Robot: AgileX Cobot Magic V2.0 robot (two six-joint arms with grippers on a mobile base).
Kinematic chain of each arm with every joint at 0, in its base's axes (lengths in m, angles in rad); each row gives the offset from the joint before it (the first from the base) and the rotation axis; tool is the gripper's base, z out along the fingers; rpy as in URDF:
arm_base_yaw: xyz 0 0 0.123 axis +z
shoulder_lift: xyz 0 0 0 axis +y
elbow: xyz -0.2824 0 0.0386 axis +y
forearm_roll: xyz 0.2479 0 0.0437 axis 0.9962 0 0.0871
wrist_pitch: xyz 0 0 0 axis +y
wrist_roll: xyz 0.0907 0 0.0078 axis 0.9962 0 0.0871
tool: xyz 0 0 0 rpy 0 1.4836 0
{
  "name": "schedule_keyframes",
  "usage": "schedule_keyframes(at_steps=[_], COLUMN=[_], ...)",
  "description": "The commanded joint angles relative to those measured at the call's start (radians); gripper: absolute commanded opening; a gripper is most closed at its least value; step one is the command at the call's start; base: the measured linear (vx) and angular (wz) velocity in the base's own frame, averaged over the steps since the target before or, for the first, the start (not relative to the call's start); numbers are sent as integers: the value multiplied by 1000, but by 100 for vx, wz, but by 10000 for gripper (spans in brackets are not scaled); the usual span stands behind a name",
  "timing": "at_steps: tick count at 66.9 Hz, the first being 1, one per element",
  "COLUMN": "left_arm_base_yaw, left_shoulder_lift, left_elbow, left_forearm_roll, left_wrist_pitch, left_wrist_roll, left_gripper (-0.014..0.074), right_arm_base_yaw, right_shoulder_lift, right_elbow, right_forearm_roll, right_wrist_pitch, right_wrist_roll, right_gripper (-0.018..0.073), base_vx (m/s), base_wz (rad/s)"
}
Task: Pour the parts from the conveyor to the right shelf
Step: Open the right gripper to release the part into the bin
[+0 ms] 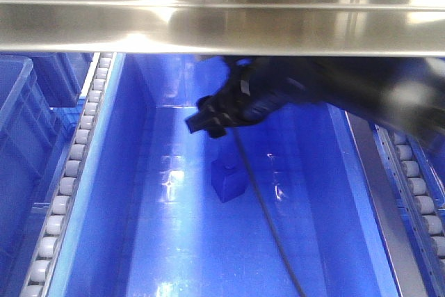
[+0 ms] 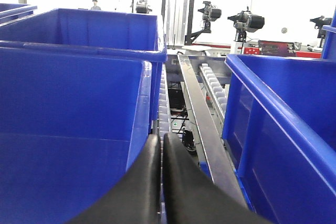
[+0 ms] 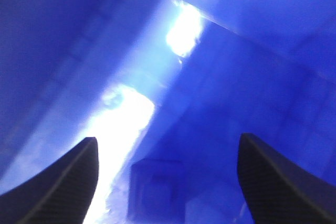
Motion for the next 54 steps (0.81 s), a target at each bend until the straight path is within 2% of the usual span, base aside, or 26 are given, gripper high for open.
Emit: schedule_keyframes(at_steps=[1,15,28,38,54], left_arm_base_yaw=[-1,-1,-1,-1,-1], left_shoulder_lift=[-9,-9,-9,-9,-9], left_elbow=[27,27,27,27,27], left_forearm_roll=[-9,-9,-9,-9,-9], left_wrist_pitch=[-79,-79,-79,-79,-79], left_wrist_roll=[-7,-7,-7,-7,-7], left_gripper=[-6,-6,-6,-6,-6], right_arm_base_yaw=[0,0,0,0,0], right_shoulder_lift=[-118,-329,-552,-754,-1117], right_elbow=[101,390,607,742,918], right_forearm_roll=[-13,-20,-20,-19,-17], right_wrist_pitch=[-173,-389,-516,-568,-538], right_wrist_roll=[2,-17,-17,-17,-17], right_gripper=[529,526,526,526,526], base_vx=[0,0,0,0,0], base_wz=[0,0,0,0,0])
